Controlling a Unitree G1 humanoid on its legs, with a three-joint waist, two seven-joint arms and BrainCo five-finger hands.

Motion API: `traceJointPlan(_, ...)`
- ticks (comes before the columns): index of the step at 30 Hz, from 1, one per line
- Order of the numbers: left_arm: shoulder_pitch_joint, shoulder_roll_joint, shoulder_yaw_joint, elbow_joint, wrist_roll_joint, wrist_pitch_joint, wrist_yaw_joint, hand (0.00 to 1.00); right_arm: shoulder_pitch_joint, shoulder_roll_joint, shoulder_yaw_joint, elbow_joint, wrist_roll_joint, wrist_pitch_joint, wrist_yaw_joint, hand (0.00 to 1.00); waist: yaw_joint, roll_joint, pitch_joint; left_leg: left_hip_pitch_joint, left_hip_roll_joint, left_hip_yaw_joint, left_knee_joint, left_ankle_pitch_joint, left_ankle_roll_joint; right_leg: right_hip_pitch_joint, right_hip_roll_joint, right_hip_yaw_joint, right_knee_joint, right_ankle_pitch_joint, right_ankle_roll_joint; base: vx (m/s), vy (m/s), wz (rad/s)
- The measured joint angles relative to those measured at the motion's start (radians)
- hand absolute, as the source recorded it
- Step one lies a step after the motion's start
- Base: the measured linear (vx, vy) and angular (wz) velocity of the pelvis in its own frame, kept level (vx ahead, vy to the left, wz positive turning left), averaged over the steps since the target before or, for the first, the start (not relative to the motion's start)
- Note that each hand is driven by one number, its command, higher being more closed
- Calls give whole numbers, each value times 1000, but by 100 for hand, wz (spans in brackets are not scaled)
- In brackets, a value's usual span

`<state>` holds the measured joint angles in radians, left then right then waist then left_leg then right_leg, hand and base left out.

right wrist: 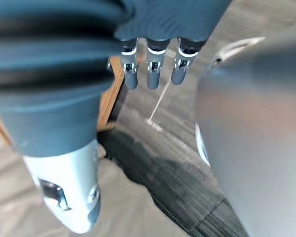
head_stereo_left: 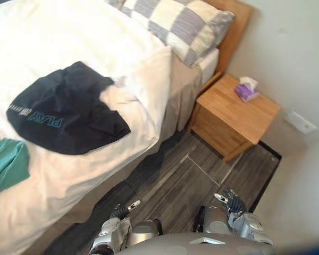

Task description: Tidy the bed and pick cloth on bed and put in laundry

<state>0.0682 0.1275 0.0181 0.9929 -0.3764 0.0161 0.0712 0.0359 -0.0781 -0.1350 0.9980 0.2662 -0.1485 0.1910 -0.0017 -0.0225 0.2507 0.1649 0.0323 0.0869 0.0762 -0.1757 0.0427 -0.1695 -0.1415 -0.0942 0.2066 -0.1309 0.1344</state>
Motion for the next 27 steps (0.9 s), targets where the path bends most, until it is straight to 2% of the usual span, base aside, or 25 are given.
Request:
traceJointPlan(1,0,3,0,-4,-6,2,0,0,0,2,2,1,5,0,0,0,0,-18,-3,-10,-7,-47,15,-17,-27,14,-2,67,-118,43,5,304,-402,130)
traceJointPlan(2,1,21,1,-16,-6,2,0,0,3,5,5,2,6,0,0,0,3,-47,-5,-9,-18,-68,23,-27,-43,26,-10,98,-161,62,14,293,-433,127)
traceJointPlan(3,-3,21,-1,-22,-5,3,-1,0,2,9,4,13,8,0,-1,0,4,-38,12,-9,-7,-65,39,-50,-66,46,1,101,-140,157,-2,201,-335,98)
traceJointPlan(4,-3,15,-5,-22,-4,4,-3,0,-2,0,5,13,15,0,-1,0,-1,-21,17,-9,11,-48,44,-53,-71,46,16,96,-115,155,-9,240,-372,104)
traceJointPlan(5,3,3,-5,-24,-4,5,-8,0,-5,-16,13,13,29,-1,-1,0,-2,6,20,-6,51,-45,46,-65,-90,45,48,75,-62,117,-52,248,-318,74)
traceJointPlan(6,7,-1,-5,-26,0,6,-12,0,-13,-23,23,14,44,-9,-1,0,6,40,16,6,83,-56,44,-71,-112,45,68,41,-12,97,-80,265,-304,64)
traceJointPlan(7,9,-1,-4,-24,6,9,-17,0,-14,-24,23,14,50,-18,-1,0,5,45,15,13,95,-61,36,-67,-120,46,72,23,13,80,-88,296,-302,73)
traceJointPlan(8,12,-3,3,-24,13,9,-23,0,-14,-26,26,12,69,-36,-2,0,0,45,14,28,110,-72,18,-43,-143,47,75,7,66,42,-96,225,-210,76)
traceJointPlan(10,12,-4,7,-26,15,6,-25,0,-14,-22,27,10,79,-40,-7,0,-1,39,10,26,113,-70,12,-23,-148,47,72,6,94,12,-100,202,-181,59)
traceJointPlan(11,15,-6,22,-26,4,-3,-27,0,-15,-21,33,10,86,-37,-18,0,7,31,3,0,108,-70,49,-14,-149,47,69,-1,95,-11,-105,140,-187,35)
traceJointPlan(14,17,-5,36,-28,-5,-8,-29,0,-6,-22,41,22,91,-16,-36,0,6,26,-1,-118,101,-66,261,-12,-146,82,52,-25,54,-24,-109,72,-122,43)
traceJointPlan(16,19,-13,48,-27,0,-22,-43,0,33,-19,20,38,125,4,-53,0,-3,41,2,-206,141,-2,506,41,-149,193,52,-75,-12,-24,-124,104,-111,55)
traceJointPlan(17,21,-13,57,-27,7,-24,-51,0,41,-19,13,38,132,4,-62,0,-3,41,1,-217,155,27,550,64,-152,221,49,-89,-27,-20,-129,127,-96,40)
traceJointPlan(18,29,-19,67,-27,13,-26,-65,0,53,-18,0,38,142,2,-80,0,-3,43,-5,-219,187,107,589,39,-136,260,47,-115,-49,-18,-134,107,-51,29)
traceJointPlan(19,31,-40,72,-27,15,-27,-74,0,57,-27,-29,37,150,-2,-100,0,-11,63,-13,-218,205,190,577,-12,-135,283,48,-125,-61,-19,-136,120,-46,20)
traceJointPlan(20,31,-50,72,-27,15,-27,-76,0,55,-29,-45,37,154,-3,-110,0,-12,70,-16,-218,205,226,547,-24,-135,286,45,-127,-63,-19,-136,73,23,15)
traceJointPlan(21,31,-63,67,-26,16,-27,-84,0,54,-33,-80,36,156,-10,-128,0,-15,83,-23,-215,191,289,428,26,-119,286,46,-133,-61,-19,-133,58,38,18)
traceJointPlan(22,32,-60,64,-20,16,-26,-90,0,52,-22,-104,32,155,-12,-155,0,-17,78,-25,-185,182,339,348,23,-100,286,56,-129,-63,-21,-125,55,27,26)
traceJointPlan(24,30,-56,65,-22,16,-22,-90,0,53,-8,-139,5,160,-12,-196,0,-21,68,-25,-123,146,340,190,23,-100,280,55,-134,-68,-20,-123,38,49,31)
traceJointPlan(25,28,-47,67,-23,16,-19,-90,0,49,-10,-179,-13,179,-12,-223,0,-24,55,-21,-91,132,337,107,32,-102,279,58,-148,-68,-20,-123,17,65,31)
traceJointPlan(26,31,-30,68,-24,18,-18,-93,0,50,-15,-236,-47,195,-14,-261,0,-24,28,-24,-66,107,332,42,77,-100,279,47,-154,-68,-18,-120,-6,27,27)
traceJointPlan(27,36,-24,69,-23,19,-14,-94,0,52,-22,-269,-72,195,-17,-280,0,-26,20,-29,-55,97,327,6,95,-100,279,44,-155,-68,-18,-119,-33,10,18)
